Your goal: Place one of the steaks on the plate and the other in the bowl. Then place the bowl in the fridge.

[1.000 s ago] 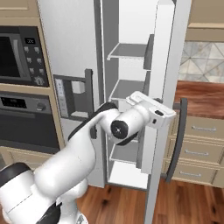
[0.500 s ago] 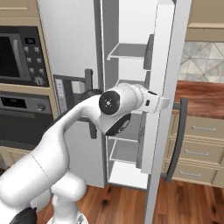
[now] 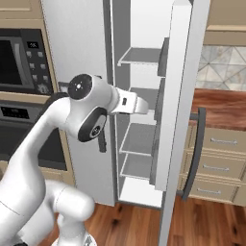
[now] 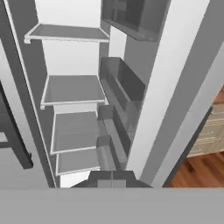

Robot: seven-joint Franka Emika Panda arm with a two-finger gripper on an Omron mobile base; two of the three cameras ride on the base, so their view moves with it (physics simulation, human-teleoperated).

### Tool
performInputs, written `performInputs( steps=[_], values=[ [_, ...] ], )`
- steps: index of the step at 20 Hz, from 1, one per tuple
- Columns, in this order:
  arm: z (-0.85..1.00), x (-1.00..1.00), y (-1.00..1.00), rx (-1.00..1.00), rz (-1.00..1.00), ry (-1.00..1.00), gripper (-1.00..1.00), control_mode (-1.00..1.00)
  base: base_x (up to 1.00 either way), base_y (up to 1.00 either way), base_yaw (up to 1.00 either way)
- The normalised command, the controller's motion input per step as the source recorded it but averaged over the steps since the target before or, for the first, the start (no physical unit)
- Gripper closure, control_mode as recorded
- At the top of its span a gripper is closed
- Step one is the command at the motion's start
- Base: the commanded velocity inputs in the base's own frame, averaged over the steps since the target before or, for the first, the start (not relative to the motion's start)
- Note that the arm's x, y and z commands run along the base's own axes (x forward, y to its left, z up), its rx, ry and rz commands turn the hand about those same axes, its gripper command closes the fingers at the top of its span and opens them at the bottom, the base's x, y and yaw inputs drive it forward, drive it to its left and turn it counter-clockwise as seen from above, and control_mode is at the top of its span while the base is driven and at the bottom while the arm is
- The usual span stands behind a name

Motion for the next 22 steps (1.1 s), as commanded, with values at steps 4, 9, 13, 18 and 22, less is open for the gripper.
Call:
performInputs(
  steps=[4, 9, 13, 18, 22],
  values=[
    [-0.16, -0.34, 0.92, 0.06, 0.13, 0.09, 1.00, -1.00, 0.00, 0.00, 0.00],
    [-0.25, -0.45, 0.92, 0.08, -0.06, 0.03, 1.00, -1.00, 0.00, 0.00, 0.00],
    [0.09, -0.59, 0.34, 0.03, -0.18, 0.00, -1.00, -1.00, 0.00, 0.00, 0.00],
    [0.08, -0.78, 0.00, 0.13, -0.03, 0.00, -1.00, -1.00, 0.00, 0.00, 0.00],
    [0.30, -0.12, 0.29, 0.05, 0.10, 0.07, -1.00, -1.00, 0.00, 0.00, 0.00]
  ],
)
